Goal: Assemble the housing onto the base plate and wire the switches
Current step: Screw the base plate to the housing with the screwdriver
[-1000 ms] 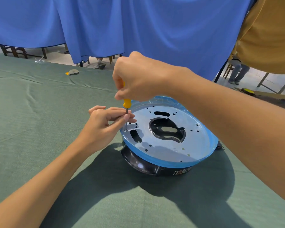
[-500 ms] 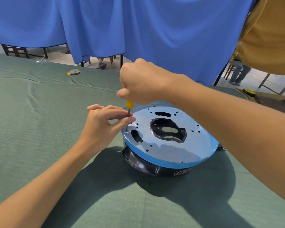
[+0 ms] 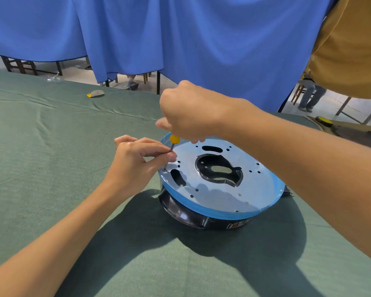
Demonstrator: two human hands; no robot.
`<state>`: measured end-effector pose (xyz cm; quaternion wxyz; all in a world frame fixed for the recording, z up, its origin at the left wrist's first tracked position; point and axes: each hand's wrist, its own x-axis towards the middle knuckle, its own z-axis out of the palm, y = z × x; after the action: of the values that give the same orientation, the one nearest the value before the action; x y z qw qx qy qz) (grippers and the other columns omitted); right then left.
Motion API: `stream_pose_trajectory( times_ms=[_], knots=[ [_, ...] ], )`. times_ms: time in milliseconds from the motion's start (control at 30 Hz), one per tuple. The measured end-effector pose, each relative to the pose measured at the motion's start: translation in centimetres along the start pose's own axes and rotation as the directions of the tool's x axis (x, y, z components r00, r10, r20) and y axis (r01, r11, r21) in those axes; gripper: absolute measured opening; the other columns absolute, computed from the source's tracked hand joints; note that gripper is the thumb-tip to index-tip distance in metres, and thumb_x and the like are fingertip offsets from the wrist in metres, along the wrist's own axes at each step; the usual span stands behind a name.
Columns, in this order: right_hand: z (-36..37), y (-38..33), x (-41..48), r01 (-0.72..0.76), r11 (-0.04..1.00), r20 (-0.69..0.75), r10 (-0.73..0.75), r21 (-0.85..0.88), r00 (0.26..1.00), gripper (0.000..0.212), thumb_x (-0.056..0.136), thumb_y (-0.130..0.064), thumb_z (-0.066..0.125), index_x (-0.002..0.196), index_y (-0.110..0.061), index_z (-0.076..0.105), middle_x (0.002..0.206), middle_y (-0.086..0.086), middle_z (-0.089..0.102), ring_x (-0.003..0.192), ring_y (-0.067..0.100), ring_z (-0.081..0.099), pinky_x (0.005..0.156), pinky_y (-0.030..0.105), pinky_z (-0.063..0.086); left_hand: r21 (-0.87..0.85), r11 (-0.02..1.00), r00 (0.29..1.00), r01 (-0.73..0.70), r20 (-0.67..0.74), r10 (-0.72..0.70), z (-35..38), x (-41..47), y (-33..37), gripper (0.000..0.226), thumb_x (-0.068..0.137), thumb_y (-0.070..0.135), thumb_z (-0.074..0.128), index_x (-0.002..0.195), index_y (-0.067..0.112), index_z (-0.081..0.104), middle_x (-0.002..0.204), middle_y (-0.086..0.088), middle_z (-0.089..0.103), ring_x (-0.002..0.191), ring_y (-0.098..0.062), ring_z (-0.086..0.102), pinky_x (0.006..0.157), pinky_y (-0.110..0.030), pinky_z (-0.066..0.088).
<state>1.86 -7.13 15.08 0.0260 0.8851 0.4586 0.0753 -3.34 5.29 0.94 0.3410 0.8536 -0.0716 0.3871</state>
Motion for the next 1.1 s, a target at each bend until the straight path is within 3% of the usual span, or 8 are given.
stream_pose_trajectory(
  times_ms=[133,200,267,400,600,767,967,1100],
  knots=[
    [-1.3,-0.4,-0.3,0.087,0.994,0.115,-0.079,-0.063,0.99,0.011,0.088,-0.018,0.063,0.092,-0.009,0.067,0.087,0.01,0.067,0.054,0.011,0.047,0.04,0.023,0.032,-0.028,1.0,0.995,-0.008,0.101,0.011,-0.5,0.5,-0.1,0.017,0.085,0.028,0.064,0.08,0.023,0.08,0.087,0.028,0.068,0.09,0.009,0.063,0.092,-0.059,0.037],
    [-1.5,-0.4,-0.4,0.086,0.994,0.091,-0.08,-0.071,0.993,0.003,0.087,-0.013,0.064,0.089,-0.014,0.062,0.08,0.005,0.06,0.054,0.006,0.042,0.04,0.024,0.035,-0.043,0.999,0.991,0.002,0.137,0.004,-0.5,0.4,-0.2,0.02,0.088,0.03,0.059,0.081,0.027,0.078,0.089,0.03,0.068,0.094,0.012,0.061,0.097,-0.052,0.034],
    [-1.3,-0.4,-0.4,0.063,0.997,0.075,-0.059,-0.053,0.995,0.023,0.089,-0.021,0.065,0.073,-0.02,0.048,0.07,0.0,0.052,0.062,0.006,0.046,0.043,0.026,0.038,-0.054,0.999,0.992,0.001,0.122,0.006,-0.3,0.1,0.0,0.017,0.088,0.03,0.059,0.082,0.031,0.075,0.089,0.031,0.067,0.096,0.014,0.059,0.096,-0.046,0.029],
    [-0.9,-0.8,0.2,0.06,0.998,0.078,-0.057,-0.031,0.995,0.039,0.094,-0.031,0.058,0.061,-0.016,0.042,0.055,0.002,0.05,0.063,0.018,0.055,0.041,0.022,0.031,-0.05,0.999,0.999,0.018,0.045,-0.016,0.0,0.0,0.2,0.019,0.08,0.033,0.068,0.075,0.019,0.079,0.084,0.029,0.067,0.084,0.009,0.063,0.093,-0.054,0.036],
    [-1.4,-1.3,0.8,0.11,0.994,0.022,-0.11,-0.027,0.994,0.016,0.088,-0.013,0.061,0.077,-0.019,0.052,0.099,0.01,0.059,0.086,0.028,0.063,0.048,0.028,0.041,-0.194,0.977,0.98,0.084,0.192,-0.046,-0.6,0.6,-0.3,0.021,0.09,0.028,0.057,0.082,0.025,0.076,0.088,0.018,0.075,0.096,-0.006,0.069,0.094,-0.064,0.04],
    [-1.0,-1.1,0.9,0.058,0.998,-0.015,-0.057,0.013,0.998,0.045,0.097,-0.03,0.056,0.062,-0.016,0.032,0.062,0.004,0.042,0.058,0.023,0.056,0.045,0.027,0.037,-0.062,0.998,1.0,0.01,0.014,-0.009,-0.1,0.3,-0.1,0.019,0.081,0.03,0.068,0.075,0.016,0.079,0.08,0.025,0.069,0.081,0.016,0.06,0.087,-0.058,0.039],
    [-1.2,-0.9,0.9,0.106,0.994,-0.021,-0.106,0.021,0.994,0.013,0.088,-0.017,0.062,0.078,-0.02,0.055,0.094,0.008,0.058,0.088,0.025,0.057,0.062,0.035,0.05,-0.127,0.992,0.991,0.022,0.131,-0.005,-0.5,0.5,-0.3,0.019,0.091,0.029,0.058,0.081,0.031,0.074,0.086,0.027,0.071,0.089,0.006,0.066,0.091,-0.062,0.039],
    [-0.8,-0.9,0.6,0.074,0.997,-0.065,-0.074,-0.008,0.995,0.045,0.096,-0.032,0.057,0.062,-0.02,0.03,0.066,-0.002,0.035,0.062,0.015,0.042,0.046,0.025,0.024,-0.071,0.997,0.999,0.028,0.021,-0.027,0.0,0.1,0.1,0.007,0.084,0.03,0.072,0.077,0.031,0.072,0.082,0.029,0.067,0.083,0.012,0.062,0.093,-0.054,0.034]
  ],
)
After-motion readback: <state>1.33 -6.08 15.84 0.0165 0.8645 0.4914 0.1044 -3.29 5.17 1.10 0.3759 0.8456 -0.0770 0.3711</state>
